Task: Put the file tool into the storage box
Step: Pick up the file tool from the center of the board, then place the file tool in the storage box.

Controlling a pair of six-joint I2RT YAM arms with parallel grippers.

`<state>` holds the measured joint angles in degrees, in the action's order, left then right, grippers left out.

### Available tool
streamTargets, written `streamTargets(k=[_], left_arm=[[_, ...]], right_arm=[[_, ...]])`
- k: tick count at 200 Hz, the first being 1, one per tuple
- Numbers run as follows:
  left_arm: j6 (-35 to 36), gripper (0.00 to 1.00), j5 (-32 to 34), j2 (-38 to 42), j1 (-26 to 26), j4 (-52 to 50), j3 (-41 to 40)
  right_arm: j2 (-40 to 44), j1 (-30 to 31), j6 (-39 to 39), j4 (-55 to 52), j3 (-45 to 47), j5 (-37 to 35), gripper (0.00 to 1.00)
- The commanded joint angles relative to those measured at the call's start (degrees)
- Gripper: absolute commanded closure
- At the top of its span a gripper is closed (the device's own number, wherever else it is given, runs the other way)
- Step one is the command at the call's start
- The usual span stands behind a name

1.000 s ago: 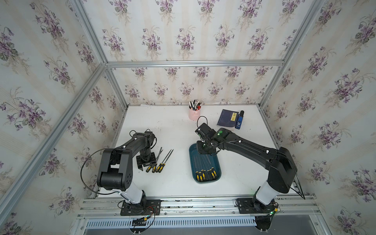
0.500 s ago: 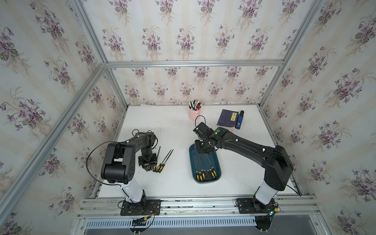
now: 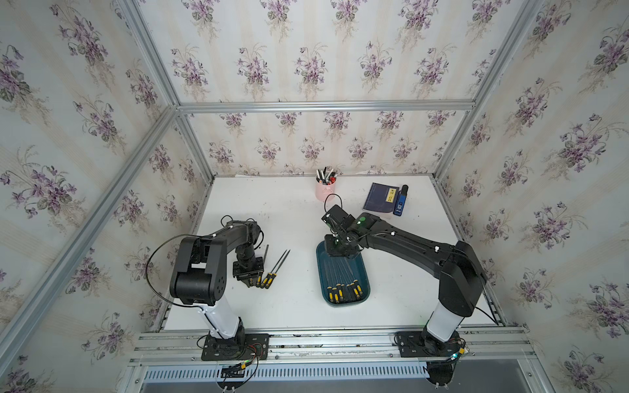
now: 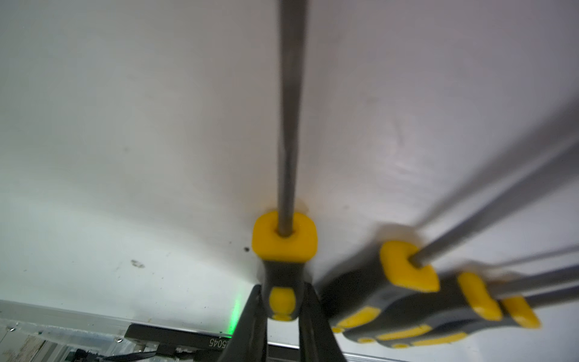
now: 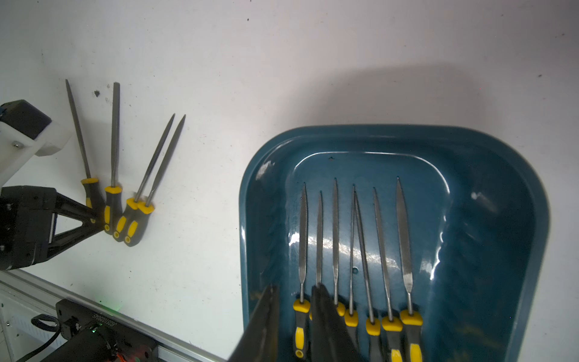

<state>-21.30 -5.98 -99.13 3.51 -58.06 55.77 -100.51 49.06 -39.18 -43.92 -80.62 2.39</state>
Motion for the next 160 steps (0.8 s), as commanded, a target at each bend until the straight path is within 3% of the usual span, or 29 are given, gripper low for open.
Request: streamTargets(k=[1, 63, 84, 108, 134, 160], left_arm=[[2.75, 0.98, -2.2, 2.53, 0.05, 1.47, 2.12], [7.64, 0.99, -14.14, 16.2, 1.03, -10.83, 13.06], [8.49, 0.99, -26.77, 19.74, 2.7, -12.17, 16.22], [5.17, 0.99, -38.43, 20.9, 10.37, -7.67, 16.48], [-0.35, 0.99, -37.11, 18.98, 22.59, -2.12, 17.96], [-4.55, 0.99, -35.55, 15.29, 27.81, 2.18, 17.58]], right_arm=[[-0.13, -0.01, 0.18, -0.46, -0.51, -0.37, 0.76], [3.49, -3.28, -1.35, 3.67, -1.37, 3.75, 0.76], [8.41, -6.5, -2.82, 13.43, 2.25, 9.73, 0.69], [12.6, -9.02, -4.94, 26.24, 7.21, 17.54, 0.65], [11.15, -8.98, -3.72, 25.45, 4.67, 19.18, 0.65], [11.22, -8.98, -3.88, 23.29, 4.55, 17.26, 0.66]])
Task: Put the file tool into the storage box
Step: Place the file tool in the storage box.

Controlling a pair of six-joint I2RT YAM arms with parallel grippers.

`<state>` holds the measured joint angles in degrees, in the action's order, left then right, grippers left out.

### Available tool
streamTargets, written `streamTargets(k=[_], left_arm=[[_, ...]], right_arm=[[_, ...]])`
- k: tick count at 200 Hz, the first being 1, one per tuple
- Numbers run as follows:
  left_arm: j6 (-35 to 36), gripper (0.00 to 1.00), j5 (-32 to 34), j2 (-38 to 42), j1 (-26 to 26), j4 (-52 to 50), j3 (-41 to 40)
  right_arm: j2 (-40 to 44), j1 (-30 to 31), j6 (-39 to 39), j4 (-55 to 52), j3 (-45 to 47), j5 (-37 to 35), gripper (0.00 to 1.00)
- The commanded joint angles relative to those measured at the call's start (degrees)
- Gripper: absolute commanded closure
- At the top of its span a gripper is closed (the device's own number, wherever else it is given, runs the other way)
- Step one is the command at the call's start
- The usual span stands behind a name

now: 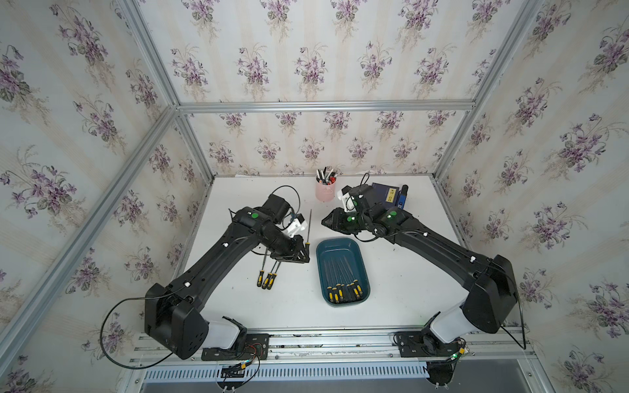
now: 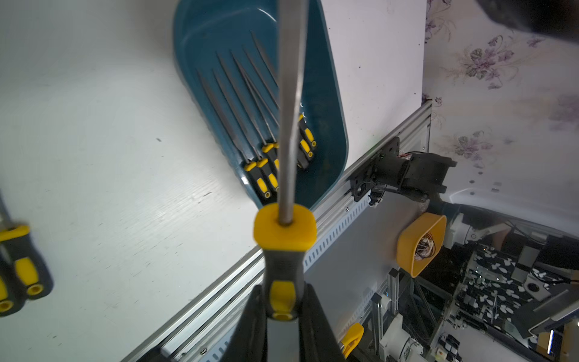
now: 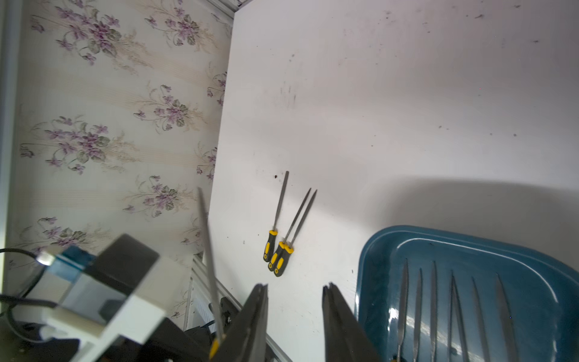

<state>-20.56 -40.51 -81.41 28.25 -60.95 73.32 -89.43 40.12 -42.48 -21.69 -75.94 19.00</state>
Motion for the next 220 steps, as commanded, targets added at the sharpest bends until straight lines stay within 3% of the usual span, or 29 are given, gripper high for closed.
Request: streamTargets(k=[1, 87, 121, 135, 165, 173, 185, 202, 208, 220], left_arm=[[-5.33, 0.99, -0.95, -2.57, 3.14, 5.1, 0.05], [-6.78, 1.0, -0.61, -6.04, 7.17, 6.76, 1.91], [-6.51, 0.99, -0.45, -6.38, 7.26, 6.51, 2.0], [-6.64, 0.96, -0.69, -6.64, 7.25, 6.62, 2.01], [-7.32, 0.79, -1.51, -7.6, 6.78, 6.99, 2.29], [-7.6, 0.67, -1.84, -7.7, 6.33, 7.08, 2.65], [-8.04, 0.33, -2.04, -7.66, 5.27, 7.06, 3.17], [-8.83, 0.14, -1.99, -6.91, 3.01, 6.56, 3.84], [-9.13, 0.02, -2.02, -6.5, 1.89, 6.41, 3.93], [-9.56, 0.0, -1.81, -5.29, -0.86, 5.86, 4.19]], right_arm=[[0.18, -0.04, -0.58, 1.0, -0.11, 0.62, 0.66], [0.16, -0.04, -1.11, -0.91, 2.34, -0.66, 0.72], [-0.67, -0.04, -0.31, -3.48, 1.02, -2.17, 0.96], [-0.7, -0.05, -0.07, -3.43, 0.91, -1.72, 1.0], [-0.4, -0.04, 0.57, -4.41, 0.59, -1.91, 1.0], [-0.59, -0.06, 0.93, -5.43, 0.28, -2.3, 1.0], [-1.04, -0.04, 1.63, -7.44, -0.45, -3.2, 1.0], [-1.82, -0.04, 2.79, -11.48, -1.64, -6.14, 1.0], [-2.31, -0.08, 3.54, -13.03, -2.03, -7.17, 1.0], [-3.52, 0.05, 5.01, -15.89, -2.5, -8.74, 1.0]])
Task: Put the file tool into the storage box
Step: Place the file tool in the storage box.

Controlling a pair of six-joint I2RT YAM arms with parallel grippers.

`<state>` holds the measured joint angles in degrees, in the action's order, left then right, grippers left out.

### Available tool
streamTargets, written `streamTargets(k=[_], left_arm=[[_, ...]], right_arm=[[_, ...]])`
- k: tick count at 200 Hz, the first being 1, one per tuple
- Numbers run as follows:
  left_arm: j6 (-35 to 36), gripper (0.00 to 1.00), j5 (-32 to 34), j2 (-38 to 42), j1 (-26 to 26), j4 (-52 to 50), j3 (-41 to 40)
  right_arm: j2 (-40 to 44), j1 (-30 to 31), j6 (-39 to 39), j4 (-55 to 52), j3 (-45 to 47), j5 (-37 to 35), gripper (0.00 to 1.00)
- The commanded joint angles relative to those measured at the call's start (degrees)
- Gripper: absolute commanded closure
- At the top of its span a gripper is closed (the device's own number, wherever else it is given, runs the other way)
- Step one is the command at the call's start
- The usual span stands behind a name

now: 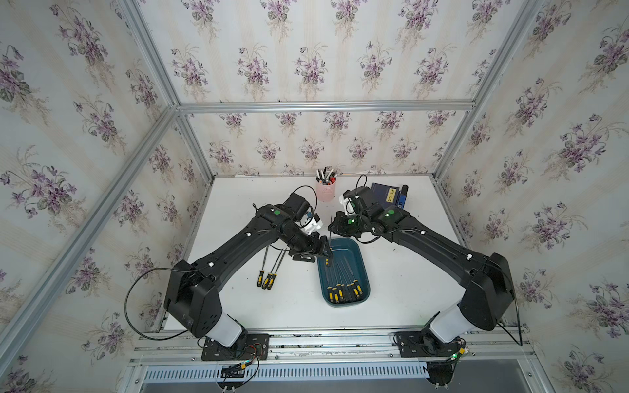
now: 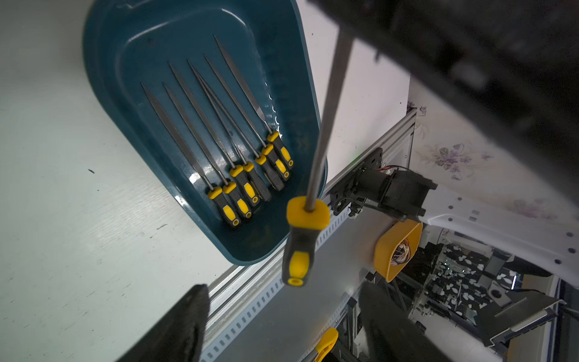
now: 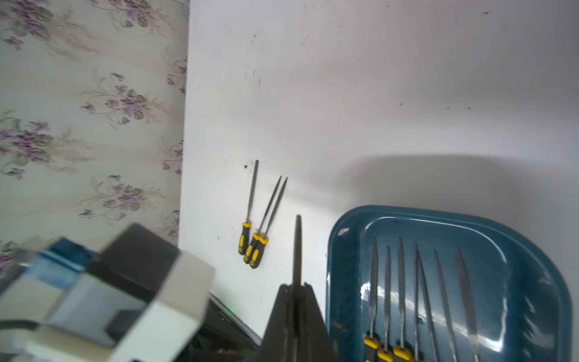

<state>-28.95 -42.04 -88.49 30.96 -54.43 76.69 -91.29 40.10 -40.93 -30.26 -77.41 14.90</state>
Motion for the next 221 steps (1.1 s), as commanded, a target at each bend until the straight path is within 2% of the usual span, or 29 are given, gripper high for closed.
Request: streamTargets(k=[1, 25, 52, 114, 221], left_arm=[[-1.23, 0.0, -0.26, 1.94, -3.77, -0.67, 0.83], [-1.81, 0.0, 1.93, 4.82, -9.4, -1.65, 0.45], [-0.97, 0.0, 3.36, 6.05, -12.18, -2.31, -1.8], [-1.52, 0.0, 5.13, 9.8, -13.21, -0.5, -9.27], [-0.6, 0.0, 7.19, 9.82, -15.11, 0.13, -13.4]], right_arm=[[-1.81, 0.11, 3.56, -7.51, -1.06, -4.71, 1.0], [-5.35, 0.95, 6.25, -10.81, -1.15, -6.06, 1.0], [-11.02, 3.72, 8.07, -13.75, -3.32, -7.76, 1.0], [-16.24, 7.64, 8.25, -13.75, -2.9, -8.35, 1.0], [-18.44, 9.41, 5.18, -9.84, 1.3, -8.72, 1.0]])
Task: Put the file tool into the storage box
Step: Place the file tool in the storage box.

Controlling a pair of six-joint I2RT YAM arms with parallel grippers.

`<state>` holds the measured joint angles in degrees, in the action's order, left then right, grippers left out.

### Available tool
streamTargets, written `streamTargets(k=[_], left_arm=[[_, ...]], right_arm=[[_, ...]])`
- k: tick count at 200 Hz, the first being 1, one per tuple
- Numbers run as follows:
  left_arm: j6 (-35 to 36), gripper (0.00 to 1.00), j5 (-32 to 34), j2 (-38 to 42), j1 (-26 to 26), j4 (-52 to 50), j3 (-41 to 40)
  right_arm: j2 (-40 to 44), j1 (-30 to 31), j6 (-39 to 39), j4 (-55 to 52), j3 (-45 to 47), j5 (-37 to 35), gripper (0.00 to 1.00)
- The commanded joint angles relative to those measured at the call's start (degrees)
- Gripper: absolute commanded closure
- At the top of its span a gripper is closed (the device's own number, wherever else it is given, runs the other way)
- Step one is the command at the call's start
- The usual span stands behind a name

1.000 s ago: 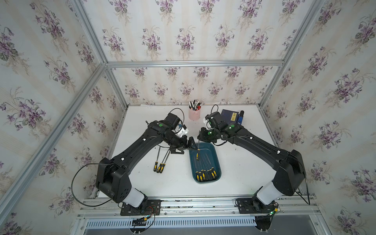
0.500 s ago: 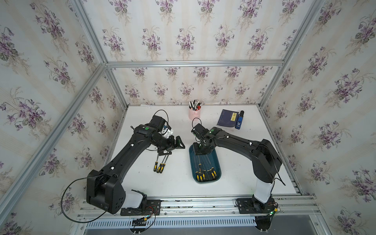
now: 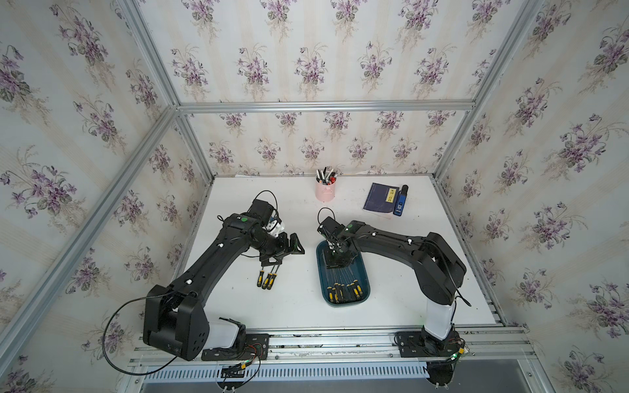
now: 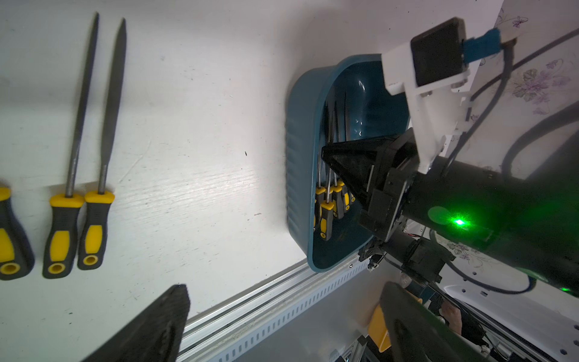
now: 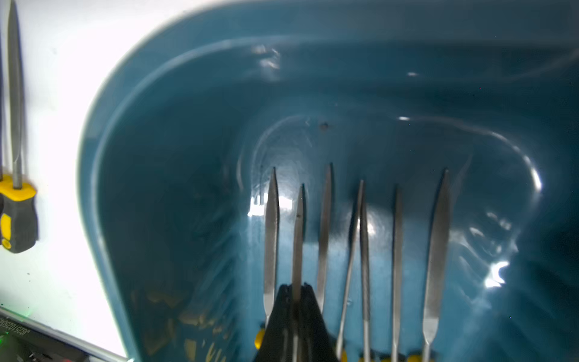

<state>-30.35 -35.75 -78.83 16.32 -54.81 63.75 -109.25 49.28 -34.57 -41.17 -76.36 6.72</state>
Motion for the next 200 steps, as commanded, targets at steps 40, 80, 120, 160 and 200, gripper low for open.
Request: streamTargets(k=[40, 80, 120, 160, 200], left_arm=[[1.58, 0.0, 2.1, 0.41, -1.77, 0.23, -2.08], [1.84, 0.0, 3.43, 0.08, -3.48, 0.12, -4.04], [1.94, 0.0, 5.61, -0.97, -5.26, -0.8, -5.29], [1.54, 0.0, 12.16, -3.21, -6.39, -4.08, -5.3], [-0.04, 0.0, 24.92, -8.8, -6.91, -7.84, -4.38]], right_arm=[[-1.14, 0.5, -1.47, 1.84, 1.08, -0.75, 1.0], [-1.82, 0.89, -1.73, 2.21, 2.15, -1.4, 1.0], [-1.25, 1.12, -1.73, 1.29, 1.84, -2.56, 0.84], [1.56, 1.04, -1.83, -2.06, -0.62, -6.02, 0.68], [5.33, 0.99, -2.17, -5.4, -3.8, -8.8, 0.65]])
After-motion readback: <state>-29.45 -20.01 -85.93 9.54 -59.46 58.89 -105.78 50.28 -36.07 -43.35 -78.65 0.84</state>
